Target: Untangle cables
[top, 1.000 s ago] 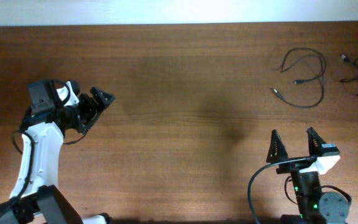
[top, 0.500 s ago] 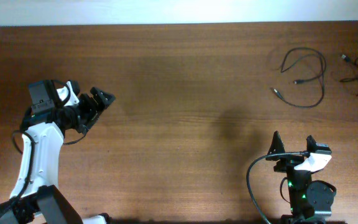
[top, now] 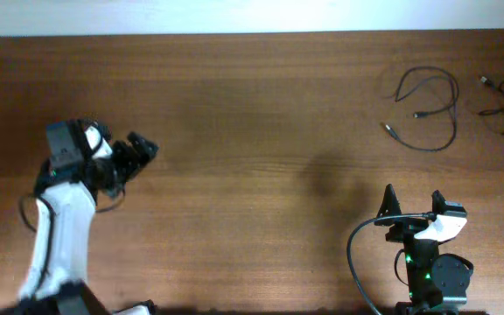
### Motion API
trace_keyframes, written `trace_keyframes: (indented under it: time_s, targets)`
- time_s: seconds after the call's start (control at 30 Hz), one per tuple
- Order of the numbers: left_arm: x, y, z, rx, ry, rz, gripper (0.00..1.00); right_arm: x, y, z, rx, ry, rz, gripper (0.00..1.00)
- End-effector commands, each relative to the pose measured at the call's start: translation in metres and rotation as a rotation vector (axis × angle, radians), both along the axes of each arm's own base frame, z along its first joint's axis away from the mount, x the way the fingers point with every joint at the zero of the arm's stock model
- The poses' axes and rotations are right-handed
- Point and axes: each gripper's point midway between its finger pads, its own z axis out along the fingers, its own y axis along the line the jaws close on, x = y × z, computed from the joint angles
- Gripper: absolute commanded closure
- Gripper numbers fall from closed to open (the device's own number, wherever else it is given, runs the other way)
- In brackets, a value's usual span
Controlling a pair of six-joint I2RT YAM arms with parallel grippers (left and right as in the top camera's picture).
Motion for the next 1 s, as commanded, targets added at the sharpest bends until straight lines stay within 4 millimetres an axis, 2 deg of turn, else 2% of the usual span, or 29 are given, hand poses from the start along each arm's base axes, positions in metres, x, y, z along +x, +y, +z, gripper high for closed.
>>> trace_keyframes:
  time_s: [0.0, 0.03, 0.07, 0.13, 0.2, 0.23, 0.33, 0.43, 0.5, 0.57, 0.67, 0.97]
  targets:
    - [-0.030, 0.000, 0.029, 0.292, -0.213, 0.022, 0.01, 0.000, -0.001, -0.002, -0.009, 0.001, -0.010, 0.02]
    - [-0.038, -0.013, 0.045, 0.325, -0.368, -0.005, 0.01, 0.000, -0.001, -0.002, -0.009, 0.001, -0.010, 0.02]
    - [-0.060, -0.028, 0.068, 0.355, -0.566, -0.016, 0.01, 0.000, -0.001, -0.002, -0.009, 0.001, -0.010, 0.02]
    - [-0.090, -0.043, 0.085, 0.379, -0.790, -0.026, 0.01, 0.000, -0.001, -0.002, -0.009, 0.001, -0.010, 0.02]
    - [-0.105, -0.049, 0.084, 0.395, -0.914, -0.020, 0.01, 0.000, -0.001, -0.002, -0.009, 0.001, -0.010, 0.02]
    - [-0.105, -0.050, 0.082, 0.396, -0.937, -0.019, 0.01, 0.000, -0.001, -0.002, -0.009, 0.001, -0.010, 0.02]
    - [-0.102, -0.033, 0.071, 0.454, -0.924, 0.068, 0.01, 0.000, -0.001, -0.002, -0.009, 0.001, -0.010, 0.02]
    - [-0.104, -0.032, 0.077, 0.641, -0.973, -0.023, 0.01, 0.000, -0.001, -0.002, -0.009, 0.001, -0.010, 0.02]
    - [-0.102, -0.032, 0.067, 0.659, -0.965, -0.039, 0.01, 0.000, -0.001, -0.002, -0.009, 0.001, -0.010, 0.02]
    - [-0.099, -0.037, 0.047, 0.647, -0.945, -0.075, 0.01, 0.000, -0.001, -0.002, -0.009, 0.001, -0.010, 0.02]
    - [-0.099, -0.060, 0.050, 0.768, -1.018, -0.283, 0.01, 0.000, -0.001, -0.002, -0.009, 0.001, -0.010, 0.02]
    - [-0.100, -0.062, 0.052, 0.779, -1.025, -0.294, 0.01, 0.000, -0.001, -0.002, -0.009, 0.001, -0.010, 0.02]
